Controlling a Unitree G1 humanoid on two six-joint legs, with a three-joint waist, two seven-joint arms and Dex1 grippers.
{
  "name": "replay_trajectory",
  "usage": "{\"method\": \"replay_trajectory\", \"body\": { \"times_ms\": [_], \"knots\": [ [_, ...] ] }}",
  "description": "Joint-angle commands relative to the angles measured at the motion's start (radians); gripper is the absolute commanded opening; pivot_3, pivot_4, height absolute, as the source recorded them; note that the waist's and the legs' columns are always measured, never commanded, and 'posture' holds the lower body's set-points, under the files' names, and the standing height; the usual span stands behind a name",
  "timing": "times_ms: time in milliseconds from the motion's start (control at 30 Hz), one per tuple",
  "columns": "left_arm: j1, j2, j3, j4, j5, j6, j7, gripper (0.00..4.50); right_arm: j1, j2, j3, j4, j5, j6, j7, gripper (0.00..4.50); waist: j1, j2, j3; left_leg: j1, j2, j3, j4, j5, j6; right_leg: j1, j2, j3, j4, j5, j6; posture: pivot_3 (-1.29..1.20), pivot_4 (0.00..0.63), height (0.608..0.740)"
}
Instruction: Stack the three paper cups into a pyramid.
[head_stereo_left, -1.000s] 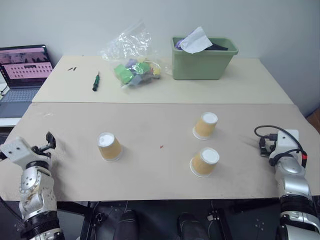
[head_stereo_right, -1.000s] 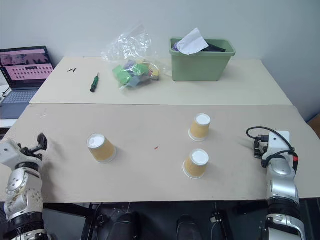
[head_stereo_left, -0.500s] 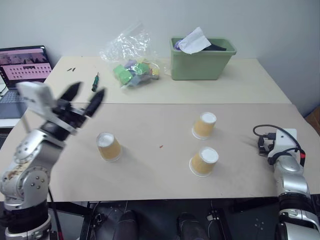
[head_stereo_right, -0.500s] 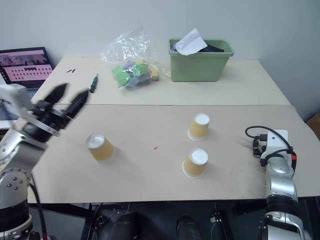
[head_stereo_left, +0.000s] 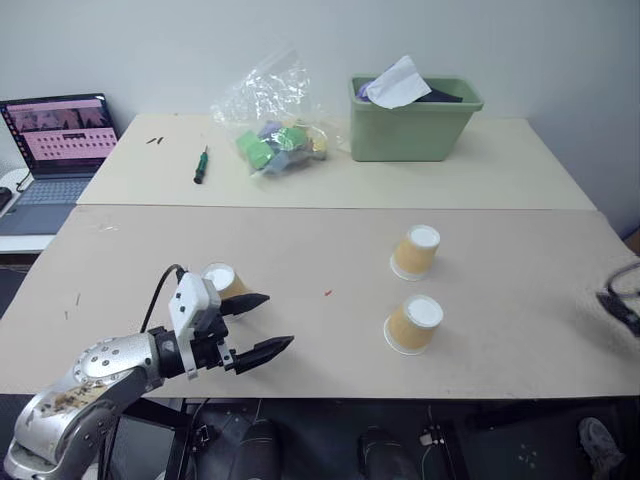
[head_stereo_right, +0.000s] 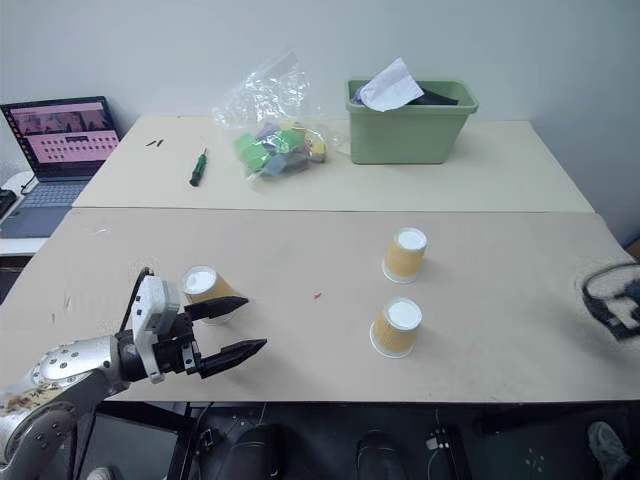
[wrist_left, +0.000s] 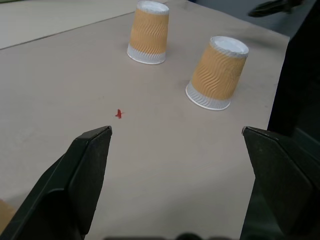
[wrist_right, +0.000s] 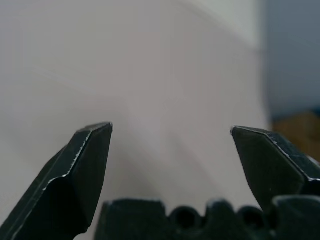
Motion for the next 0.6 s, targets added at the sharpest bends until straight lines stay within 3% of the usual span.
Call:
{"method": "replay_trajectory", "body": {
  "times_ms": [33,133,300,600],
  "knots": [
    [-0.020,-0.009,-0.015,-0.005,0.022,-0.029,-0.026,4.47,0.064,-0.020,-0.057,-0.252,0.144,0.141,0.168,4.50,-0.014,-0.002,0.000,0.002,0.000,0.000,0.000,-0.001,0.000,0.002,0.000,0.000,0.000,0.000,0.000,0.00,0.150,0.692],
    [-0.026,-0.019,-0.025,0.004,0.040,-0.029,-0.030,4.47,0.088,-0.011,-0.029,-0.465,0.232,0.248,0.182,4.50,-0.033,-0.003,0.001,0.002,-0.001,0.000,0.005,-0.004,-0.006,0.004,-0.001,0.001,0.000,0.000,0.000,0.00,0.150,0.692],
    [-0.018,-0.025,-0.023,0.031,0.081,-0.037,-0.034,4.47,-0.009,0.044,0.126,-0.651,0.243,0.303,0.065,4.50,-0.029,-0.010,0.004,0.002,-0.001,-0.003,0.007,-0.005,-0.007,0.001,0.000,-0.001,0.000,0.000,0.000,0.00,0.150,0.692],
    [0.000,-0.038,-0.012,0.025,0.099,-0.048,-0.039,4.47,-0.173,0.103,0.295,-0.678,0.212,0.333,-0.039,4.50,-0.004,-0.014,0.007,-0.004,-0.001,-0.003,0.005,-0.005,-0.001,-0.001,0.000,-0.001,-0.005,0.000,-0.003,0.00,0.150,0.692]
  ]
}}
